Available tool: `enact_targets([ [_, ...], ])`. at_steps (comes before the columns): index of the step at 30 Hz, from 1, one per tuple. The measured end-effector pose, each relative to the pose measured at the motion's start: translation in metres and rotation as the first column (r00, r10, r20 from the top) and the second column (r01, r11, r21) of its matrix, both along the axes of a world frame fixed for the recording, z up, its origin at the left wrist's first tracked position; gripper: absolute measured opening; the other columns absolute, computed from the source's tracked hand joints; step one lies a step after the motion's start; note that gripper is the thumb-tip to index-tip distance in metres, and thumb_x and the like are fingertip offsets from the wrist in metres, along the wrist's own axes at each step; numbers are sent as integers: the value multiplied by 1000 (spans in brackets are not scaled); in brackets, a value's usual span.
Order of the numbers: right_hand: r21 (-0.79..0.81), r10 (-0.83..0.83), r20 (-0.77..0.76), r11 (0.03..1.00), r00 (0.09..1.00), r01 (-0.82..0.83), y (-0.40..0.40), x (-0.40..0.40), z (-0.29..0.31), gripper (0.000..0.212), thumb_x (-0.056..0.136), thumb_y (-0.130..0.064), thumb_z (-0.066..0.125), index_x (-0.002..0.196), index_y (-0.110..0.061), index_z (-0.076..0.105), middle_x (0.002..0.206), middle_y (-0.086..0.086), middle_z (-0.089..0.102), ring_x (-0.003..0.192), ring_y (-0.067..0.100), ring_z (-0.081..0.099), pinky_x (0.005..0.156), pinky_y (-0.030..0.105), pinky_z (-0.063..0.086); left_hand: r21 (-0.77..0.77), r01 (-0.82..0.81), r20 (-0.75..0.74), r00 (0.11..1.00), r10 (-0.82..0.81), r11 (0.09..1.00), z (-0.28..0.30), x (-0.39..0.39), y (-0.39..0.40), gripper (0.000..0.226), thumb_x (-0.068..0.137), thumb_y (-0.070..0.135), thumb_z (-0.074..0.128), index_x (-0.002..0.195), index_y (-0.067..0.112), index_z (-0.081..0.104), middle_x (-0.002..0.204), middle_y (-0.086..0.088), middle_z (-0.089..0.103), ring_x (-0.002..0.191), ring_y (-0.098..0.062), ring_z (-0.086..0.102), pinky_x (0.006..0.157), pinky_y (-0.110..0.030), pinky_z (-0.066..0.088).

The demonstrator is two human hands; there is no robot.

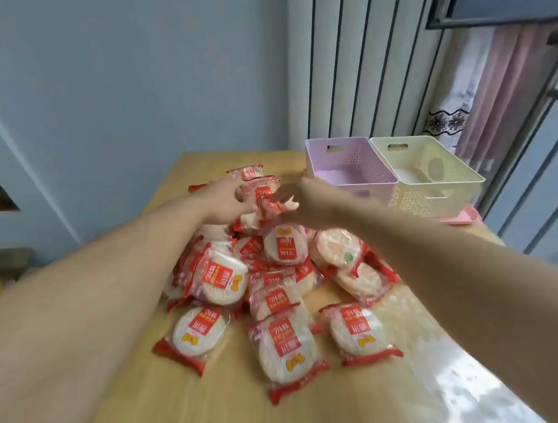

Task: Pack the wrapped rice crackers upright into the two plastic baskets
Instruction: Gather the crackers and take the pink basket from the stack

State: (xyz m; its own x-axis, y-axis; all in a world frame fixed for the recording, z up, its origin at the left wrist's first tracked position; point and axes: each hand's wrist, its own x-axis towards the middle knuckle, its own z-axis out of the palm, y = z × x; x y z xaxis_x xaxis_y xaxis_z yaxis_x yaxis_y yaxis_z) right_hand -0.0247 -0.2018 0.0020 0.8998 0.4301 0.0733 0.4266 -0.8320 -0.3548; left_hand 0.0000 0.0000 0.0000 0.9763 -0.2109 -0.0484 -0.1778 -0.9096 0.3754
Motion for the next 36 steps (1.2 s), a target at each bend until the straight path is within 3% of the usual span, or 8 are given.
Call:
enact_targets([
  [5,-136,234,11,964,972,-230,26,-76,-25,61,77,-64,73,130,-33,63,137,-6,60,125,20,53,105,44,46,52,6,-15,1000,-6,999,4,-32,14,50,90,21,65,139,25,56,153,-3,45,137,-26,44,109,-34,39],
  [9,-363,355,-148,849,923,-385,36,-113,-62,99,62,-76,76,149,-44,39,166,-7,13,153,23,8,125,51,3,151,76,-94,994,-62,986,1,-48,31,65,79,30,75,140,35,55,157,6,42,143,-21,38,116,-40,34],
  [11,-391,369,-109,838,923,-381,31,-113,-69,100,63,-74,76,149,-38,41,167,-8,13,153,21,7,125,49,-3,138,107,-149,985,-86,985,-1,-53,34,79,76,48,81,147,35,47,162,6,34,149,-20,29,121,-39,27],
  [17,-424,307,-96,848,947,-318,-14,-98,-58,84,69,-66,76,143,-36,49,162,-18,26,149,17,19,123,41,8,298,217,-247,958,-144,930,-8,-42,20,132,52,68,88,159,33,20,168,4,16,153,-23,22,123,-44,26],
  [22,-398,276,-112,868,955,-298,-51,-96,-54,81,70,-60,78,143,-38,50,163,-23,21,149,12,21,119,35,17,295,214,-186,969,-164,931,1,-34,-12,121,60,66,85,157,22,28,165,1,24,150,-24,26,121,-42,26],
  [26,-425,227,-132,867,965,-262,-81,-92,-46,75,67,-57,83,136,-41,57,158,-19,34,146,11,26,116,30,23,279,88,-59,995,-74,956,-3,-22,-32,118,44,79,81,137,18,39,145,-5,44,134,-27,37,115,-55,29],
  [30,-510,104,-176,841,979,-181,-111,-82,-43,82,62,-56,85,137,-40,56,156,-15,38,145,11,30,114,27,28,299,92,-2,995,-96,950,-7,-18,-47,146,49,79,80,159,18,5,168,-8,8,155,-32,2,121,-64,-1],
  [36,-543,-15,-165,836,986,-78,-140,-69,-38,77,55,-63,83,125,-41,61,136,-16,56,129,13,46,106,37,43,368,274,-117,962,-248,889,-17,-21,-58,153,46,80,81,158,38,-15,164,-2,-31,146,-28,-38,116,-60,-22],
])
